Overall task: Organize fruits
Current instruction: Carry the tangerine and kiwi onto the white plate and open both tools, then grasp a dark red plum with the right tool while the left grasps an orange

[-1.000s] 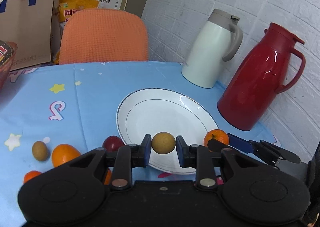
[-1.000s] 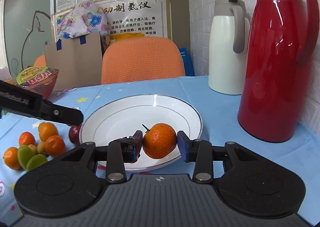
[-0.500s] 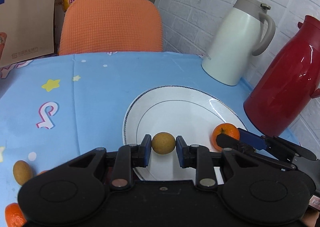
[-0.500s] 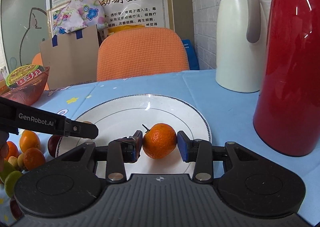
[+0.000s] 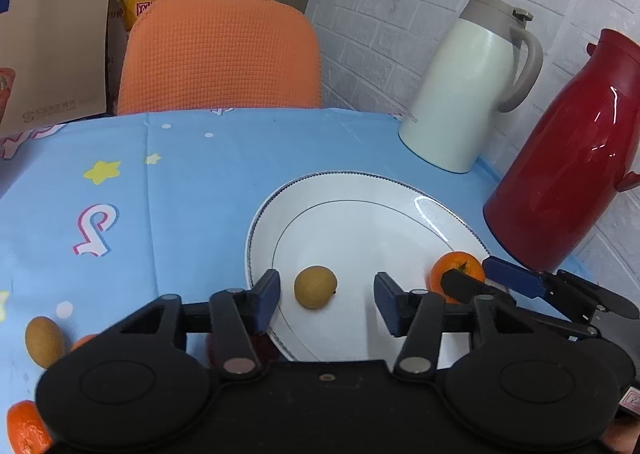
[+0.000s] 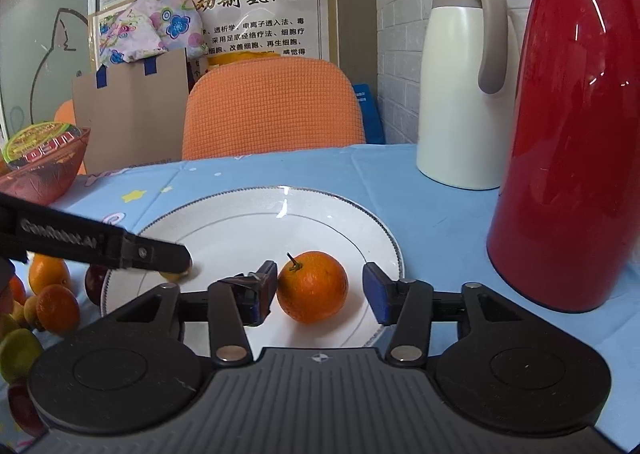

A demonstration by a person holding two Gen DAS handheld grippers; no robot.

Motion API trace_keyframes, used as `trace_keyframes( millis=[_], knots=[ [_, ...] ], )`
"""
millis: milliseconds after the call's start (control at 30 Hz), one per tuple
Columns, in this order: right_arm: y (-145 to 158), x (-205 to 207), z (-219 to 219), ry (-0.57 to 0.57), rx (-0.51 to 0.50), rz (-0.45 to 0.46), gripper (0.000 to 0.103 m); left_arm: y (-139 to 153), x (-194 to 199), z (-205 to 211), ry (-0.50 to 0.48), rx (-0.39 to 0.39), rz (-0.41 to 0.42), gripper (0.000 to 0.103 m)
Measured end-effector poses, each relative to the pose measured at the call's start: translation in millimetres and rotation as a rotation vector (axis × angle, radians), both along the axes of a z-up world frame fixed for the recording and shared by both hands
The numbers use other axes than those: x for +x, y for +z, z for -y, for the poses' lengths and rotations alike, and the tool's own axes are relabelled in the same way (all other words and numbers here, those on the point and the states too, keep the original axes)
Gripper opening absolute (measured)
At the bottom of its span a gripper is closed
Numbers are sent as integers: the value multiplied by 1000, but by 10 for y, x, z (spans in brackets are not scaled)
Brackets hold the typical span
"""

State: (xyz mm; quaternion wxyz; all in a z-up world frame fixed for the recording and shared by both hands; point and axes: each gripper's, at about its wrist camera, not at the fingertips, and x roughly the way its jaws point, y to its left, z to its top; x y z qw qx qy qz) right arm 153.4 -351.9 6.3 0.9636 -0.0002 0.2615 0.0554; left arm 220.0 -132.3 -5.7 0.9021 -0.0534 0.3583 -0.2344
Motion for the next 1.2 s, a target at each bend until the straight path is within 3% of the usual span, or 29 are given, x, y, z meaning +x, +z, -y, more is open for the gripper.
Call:
trace_keyframes(
  millis=[67, 233, 400, 600, 767, 967, 1200],
  knots=[
    [-8, -25, -12, 9, -8, 3, 103, 43, -46, 3, -5, -6, 15, 103],
    [76, -138, -118, 44, -55, 34, 103, 202, -214, 34, 28, 28, 89, 103],
    [233, -330, -184, 63, -102, 86, 103, 365, -356, -77, 66, 13, 86, 103],
    [363, -640, -250, 91, -76, 133, 103, 517, -738, -307, 136, -2, 124, 103],
    [304, -861, -362, 118, -39, 112, 103, 450, -1099, -592, 191, -12, 130, 103],
    [149, -1054, -585, 159, -15, 41, 103, 229, -1474, -864, 245, 62, 111, 103],
    [36, -1179, -829, 214, 19, -26, 103, 48, -1785, -1253, 282, 35, 61, 103]
  ],
)
